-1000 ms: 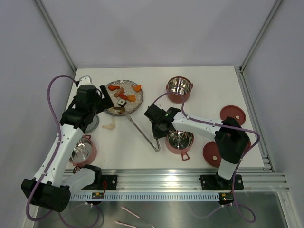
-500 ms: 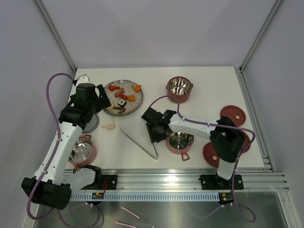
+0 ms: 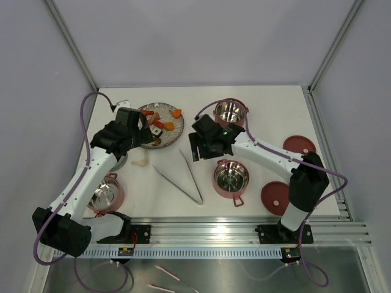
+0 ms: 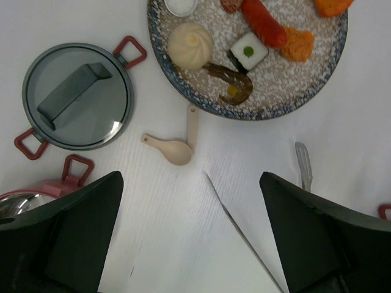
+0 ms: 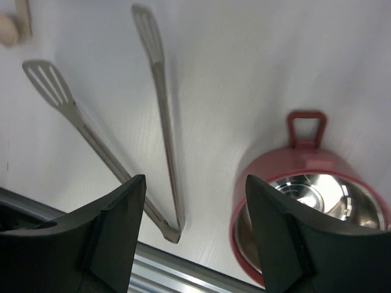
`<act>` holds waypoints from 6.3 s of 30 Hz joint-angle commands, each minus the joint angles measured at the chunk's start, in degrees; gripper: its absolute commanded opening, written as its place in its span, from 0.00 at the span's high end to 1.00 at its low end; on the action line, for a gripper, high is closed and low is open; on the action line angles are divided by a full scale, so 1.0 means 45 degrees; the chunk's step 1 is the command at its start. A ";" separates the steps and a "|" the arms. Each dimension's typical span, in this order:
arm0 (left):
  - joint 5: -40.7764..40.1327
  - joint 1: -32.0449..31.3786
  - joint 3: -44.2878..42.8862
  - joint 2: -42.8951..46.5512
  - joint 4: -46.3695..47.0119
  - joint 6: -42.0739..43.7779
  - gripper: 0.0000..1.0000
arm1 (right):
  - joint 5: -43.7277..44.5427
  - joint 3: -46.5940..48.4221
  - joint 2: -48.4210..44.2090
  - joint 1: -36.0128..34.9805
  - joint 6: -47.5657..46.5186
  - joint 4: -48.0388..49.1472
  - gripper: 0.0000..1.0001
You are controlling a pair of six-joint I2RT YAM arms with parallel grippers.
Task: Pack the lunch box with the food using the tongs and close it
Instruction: Place the clamp at the center of the board, then pick up the clamp at the center of the board, then pick up the fake food from the plate.
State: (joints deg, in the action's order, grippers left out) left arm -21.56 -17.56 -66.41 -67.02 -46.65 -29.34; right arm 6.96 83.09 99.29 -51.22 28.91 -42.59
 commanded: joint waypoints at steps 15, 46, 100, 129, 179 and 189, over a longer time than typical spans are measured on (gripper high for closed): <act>-0.0091 -0.6929 0.1029 -0.2152 -0.1294 -0.4729 0.01 | -0.0004 -0.0826 -0.2082 0.5756 -0.0252 0.0323 0.14; 0.2191 -0.7972 -0.0987 -0.8506 0.1324 -0.2525 1.00 | 0.0210 -0.2761 -0.3118 0.6754 -0.0076 0.0363 0.12; -0.0559 -0.8344 0.4561 -0.4265 0.3159 -0.5218 0.21 | -0.1020 -0.3152 -0.3059 0.6754 0.0003 0.0578 0.00; 0.1412 -0.7329 0.0857 -0.2234 -0.0331 0.0851 0.79 | -0.1058 -0.3210 -0.3216 0.6734 0.0080 0.0323 0.01; 0.0651 -0.3480 -0.3972 -0.6180 -0.1625 -0.2443 0.57 | -0.1293 -0.3171 -0.3060 0.6734 0.0139 0.0636 0.01; 0.0163 -0.3480 -0.4070 -0.6610 -0.1429 -0.2698 0.56 | -0.1332 -0.3249 -0.3157 0.6754 0.0198 0.0597 0.00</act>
State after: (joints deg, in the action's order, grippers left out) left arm -17.54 -33.30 -84.16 -96.09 -55.20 -40.01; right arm 1.85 68.23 86.26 -21.23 29.39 -41.30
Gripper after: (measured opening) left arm 0.438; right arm 0.993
